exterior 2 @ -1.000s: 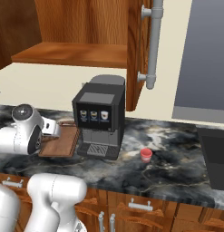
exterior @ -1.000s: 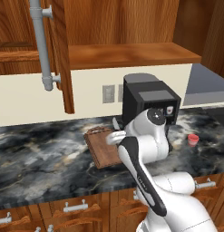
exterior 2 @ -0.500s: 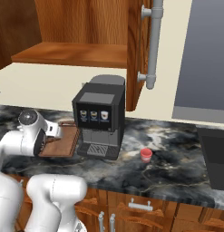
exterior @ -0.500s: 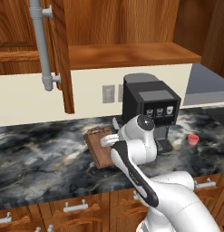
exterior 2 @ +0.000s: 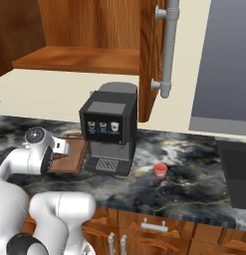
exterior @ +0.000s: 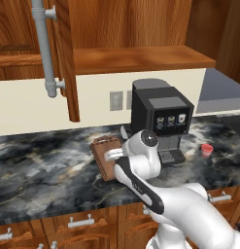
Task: Pick the bread, place it on the cutting board, pick the jam, place it on the counter, and close the cabinet.
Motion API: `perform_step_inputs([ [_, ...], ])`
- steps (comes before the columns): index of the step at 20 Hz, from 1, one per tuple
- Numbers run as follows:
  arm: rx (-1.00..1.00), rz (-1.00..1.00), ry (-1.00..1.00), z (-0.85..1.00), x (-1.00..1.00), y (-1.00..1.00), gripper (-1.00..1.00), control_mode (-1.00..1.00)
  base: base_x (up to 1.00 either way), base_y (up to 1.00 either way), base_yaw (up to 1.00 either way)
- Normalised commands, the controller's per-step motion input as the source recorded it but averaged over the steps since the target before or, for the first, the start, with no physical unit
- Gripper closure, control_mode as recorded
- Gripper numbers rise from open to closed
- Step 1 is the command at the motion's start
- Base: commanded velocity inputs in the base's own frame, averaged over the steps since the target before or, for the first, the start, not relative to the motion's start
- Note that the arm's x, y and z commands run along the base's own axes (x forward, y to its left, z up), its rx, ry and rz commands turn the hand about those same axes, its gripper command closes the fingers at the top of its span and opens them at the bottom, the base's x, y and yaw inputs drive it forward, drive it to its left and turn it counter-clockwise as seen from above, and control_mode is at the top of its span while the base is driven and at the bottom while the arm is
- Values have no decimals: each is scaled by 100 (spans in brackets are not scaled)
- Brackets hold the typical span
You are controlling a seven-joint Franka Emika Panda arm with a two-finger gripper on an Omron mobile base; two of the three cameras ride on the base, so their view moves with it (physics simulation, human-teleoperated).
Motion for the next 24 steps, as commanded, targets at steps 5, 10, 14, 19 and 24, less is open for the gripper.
perform_step_inputs([
  [5,0,0,-1,-23,15,0,100,-100,0,0,0],
  [10,0,0,0,-15,2,0,100,-100,0,0,0],
  [14,0,0,0,-21,0,0,100,-100,0,0,0],
  [19,0,0,0,-25,0,0,100,-100,0,0,0],
  [24,0,0,0,-28,0,0,100,-100,0,0,0],
])
